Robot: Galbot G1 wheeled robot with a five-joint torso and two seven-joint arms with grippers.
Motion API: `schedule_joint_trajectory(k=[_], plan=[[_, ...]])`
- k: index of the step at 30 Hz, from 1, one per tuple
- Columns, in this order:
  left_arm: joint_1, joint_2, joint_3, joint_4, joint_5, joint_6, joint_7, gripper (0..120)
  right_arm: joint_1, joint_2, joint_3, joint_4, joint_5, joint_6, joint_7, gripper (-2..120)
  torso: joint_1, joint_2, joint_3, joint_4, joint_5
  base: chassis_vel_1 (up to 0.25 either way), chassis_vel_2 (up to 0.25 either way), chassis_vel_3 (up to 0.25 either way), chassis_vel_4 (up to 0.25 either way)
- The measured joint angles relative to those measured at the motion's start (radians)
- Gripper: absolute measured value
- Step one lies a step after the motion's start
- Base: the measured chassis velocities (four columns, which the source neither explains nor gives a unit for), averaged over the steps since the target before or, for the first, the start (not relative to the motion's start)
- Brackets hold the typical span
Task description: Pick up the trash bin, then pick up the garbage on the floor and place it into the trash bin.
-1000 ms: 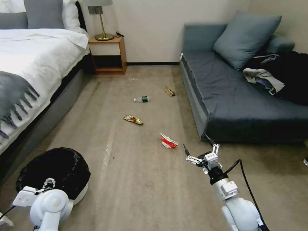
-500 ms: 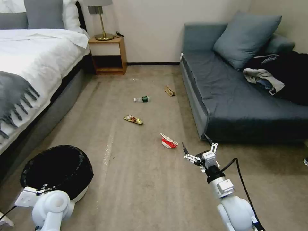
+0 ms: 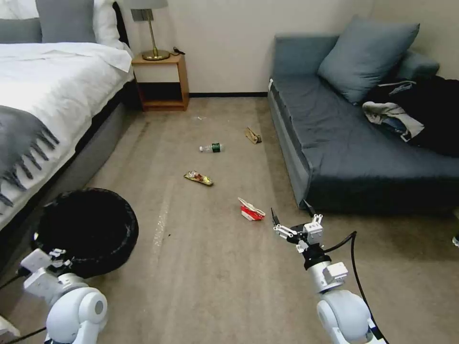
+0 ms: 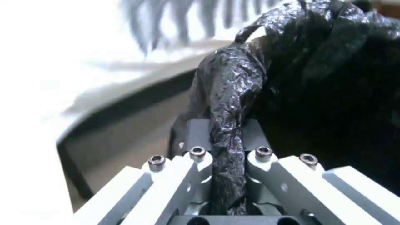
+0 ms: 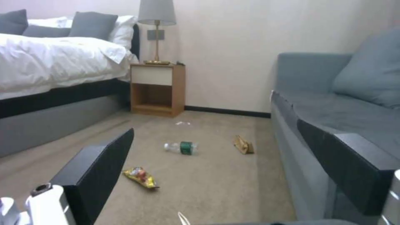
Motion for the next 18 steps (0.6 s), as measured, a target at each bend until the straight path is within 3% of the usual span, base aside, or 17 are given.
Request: schedule_joint_trajectory(k=[2,3,5,11,18], plan=[[0.002,0.009,-0.001,0.025,0.103,0.009,0.073,5,-0.002,0.000,0.000,0.000,-0.004,0.001,0.000,100,0.000,0.000,0.000,0.0001,0.0011,0.000,0.000,0.000,0.000],[0.002,0.009,-0.001,0.025,0.103,0.009,0.073,5,-0.002,0.000,0.000,0.000,-0.004,0.001,0.000,100,0.000,0.000,0.000,0.0001,0.0011,0.000,0.000,0.000,0.000],[0.004,0.016,-0.001,0.038,0.145,0.035,0.145,5,-0.005,0.002,0.001,0.000,-0.011,0.002,-0.004,100,0.000,0.000,0.000,-0.0001,0.0004,0.000,0.000,0.000,0.000],[0.001,0.022,-0.004,0.048,0.150,0.044,0.185,5,-0.005,0.006,-0.003,-0.004,-0.018,0.008,-0.011,100,0.000,0.000,0.000,0.0000,0.0006,0.000,0.000,0.000,0.000],[0.004,0.025,-0.009,0.048,0.138,0.042,0.188,5,0.006,0.012,-0.010,-0.022,-0.024,0.012,-0.014,100,0.000,0.000,0.000,0.0000,0.0008,0.000,0.000,0.000,0.000]])
